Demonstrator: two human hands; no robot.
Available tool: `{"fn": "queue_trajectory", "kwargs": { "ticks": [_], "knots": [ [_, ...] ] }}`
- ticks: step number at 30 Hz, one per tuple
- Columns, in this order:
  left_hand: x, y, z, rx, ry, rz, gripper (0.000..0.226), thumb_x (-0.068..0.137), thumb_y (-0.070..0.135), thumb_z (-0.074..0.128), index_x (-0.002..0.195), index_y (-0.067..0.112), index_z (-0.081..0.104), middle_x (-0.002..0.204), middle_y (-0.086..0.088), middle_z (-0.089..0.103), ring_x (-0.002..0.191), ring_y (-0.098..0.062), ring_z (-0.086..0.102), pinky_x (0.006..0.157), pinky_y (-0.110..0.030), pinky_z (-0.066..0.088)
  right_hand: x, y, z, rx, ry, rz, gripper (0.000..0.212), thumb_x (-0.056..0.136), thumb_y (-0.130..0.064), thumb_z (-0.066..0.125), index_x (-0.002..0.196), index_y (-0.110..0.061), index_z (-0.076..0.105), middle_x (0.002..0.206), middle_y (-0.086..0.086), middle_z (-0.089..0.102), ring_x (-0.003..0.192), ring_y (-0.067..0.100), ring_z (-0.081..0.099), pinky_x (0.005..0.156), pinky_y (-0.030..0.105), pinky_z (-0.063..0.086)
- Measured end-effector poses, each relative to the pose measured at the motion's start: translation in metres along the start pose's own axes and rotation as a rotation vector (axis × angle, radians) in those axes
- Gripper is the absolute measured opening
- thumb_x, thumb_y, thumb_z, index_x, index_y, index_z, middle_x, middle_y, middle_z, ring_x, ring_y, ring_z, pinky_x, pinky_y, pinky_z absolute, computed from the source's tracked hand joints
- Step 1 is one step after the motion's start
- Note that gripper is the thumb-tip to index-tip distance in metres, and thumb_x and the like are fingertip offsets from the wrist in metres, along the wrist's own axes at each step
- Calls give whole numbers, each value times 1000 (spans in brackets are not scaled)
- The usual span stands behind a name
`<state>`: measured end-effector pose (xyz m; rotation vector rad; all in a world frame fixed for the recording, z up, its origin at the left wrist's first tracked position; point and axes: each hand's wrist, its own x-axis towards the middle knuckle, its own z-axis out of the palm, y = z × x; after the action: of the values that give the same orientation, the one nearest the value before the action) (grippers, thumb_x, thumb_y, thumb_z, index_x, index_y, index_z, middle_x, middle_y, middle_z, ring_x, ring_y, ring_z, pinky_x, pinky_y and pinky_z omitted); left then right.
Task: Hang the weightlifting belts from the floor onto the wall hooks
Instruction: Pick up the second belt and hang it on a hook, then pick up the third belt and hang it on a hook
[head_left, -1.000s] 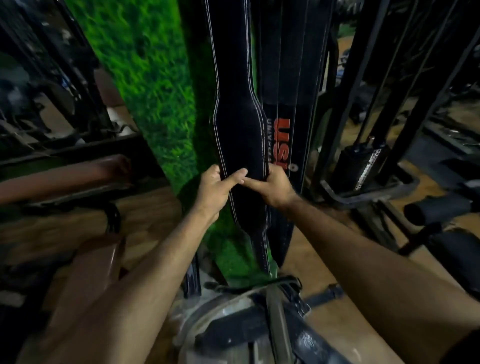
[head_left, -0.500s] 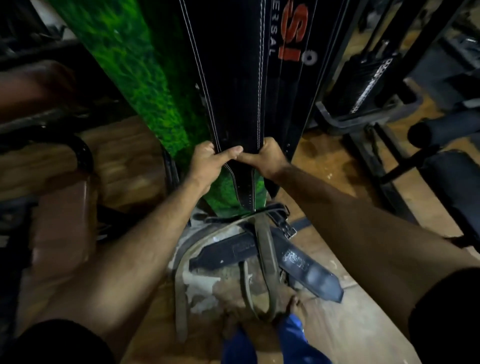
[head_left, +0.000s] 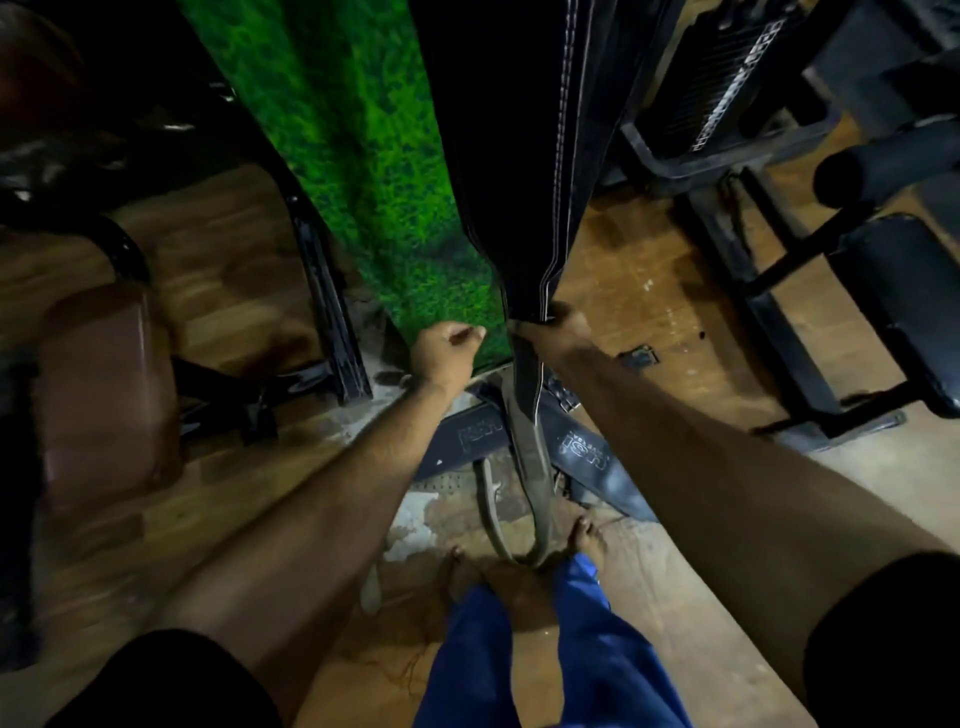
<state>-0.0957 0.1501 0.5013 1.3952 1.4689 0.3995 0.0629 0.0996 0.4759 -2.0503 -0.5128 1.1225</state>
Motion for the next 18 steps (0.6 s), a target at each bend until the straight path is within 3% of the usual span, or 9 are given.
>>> {"fn": "queue_trajectory", "kwargs": {
  "ticks": [2,4,7,10,11,14,16,18],
  "knots": [
    [-11,-13,-2,3,-64,-70,17,92,15,73,77,9,73,81,-17,73,82,-29,68,84,-48,59,-18,13,-8,6,102,112,30,72,-38,88,83,-23,64,99,7,73,87,26,69,81,42,60],
    [-30,-14,-5,-5,-152,-99,23,95,11,69,73,9,67,70,-8,67,75,-26,65,78,-42,58,-41,24,-12,15,118,197,25,78,-35,84,86,-20,65,92,9,73,81,27,68,77,41,58],
    [-52,-21,-2,-9,-245,-136,21,100,19,63,91,1,69,77,-6,68,69,-17,63,65,-28,53,-64,47,-12,108,20,218,25,91,-20,74,71,-14,61,69,10,63,61,22,60,62,33,49],
    [-63,-33,10,27,-302,-196,33,105,28,54,97,1,71,87,-11,70,69,-16,64,62,-27,50,-82,69,-16,269,-184,365,39,108,-21,41,71,-10,50,52,3,54,37,11,52,40,17,40],
    [-66,-38,15,39,-320,-230,34,107,27,51,103,0,71,88,-11,70,69,-17,63,60,-26,49,-84,78,-17,296,-233,383,35,108,-22,39,75,-13,49,57,1,57,43,10,55,45,18,45],
    [-74,-53,32,71,-345,-287,28,108,16,46,120,-1,64,91,-12,68,65,-15,61,55,-23,48,-86,107,-16,188,-226,371,14,98,-18,60,85,-21,61,88,2,65,77,19,64,81,38,57],
    [-77,-61,42,60,-357,-311,25,107,15,50,121,-1,63,97,-15,68,66,-14,62,56,-22,50,-88,119,-15,192,-261,382,12,99,-17,59,88,-18,63,88,4,66,75,19,64,74,35,56],
    [-79,-71,53,46,-355,-340,26,105,21,55,114,0,66,93,-12,70,66,-13,63,54,-21,50,-83,132,-16,232,-278,451,13,103,-17,53,95,-13,63,81,5,65,63,17,62,57,26,52]
  ]
}}
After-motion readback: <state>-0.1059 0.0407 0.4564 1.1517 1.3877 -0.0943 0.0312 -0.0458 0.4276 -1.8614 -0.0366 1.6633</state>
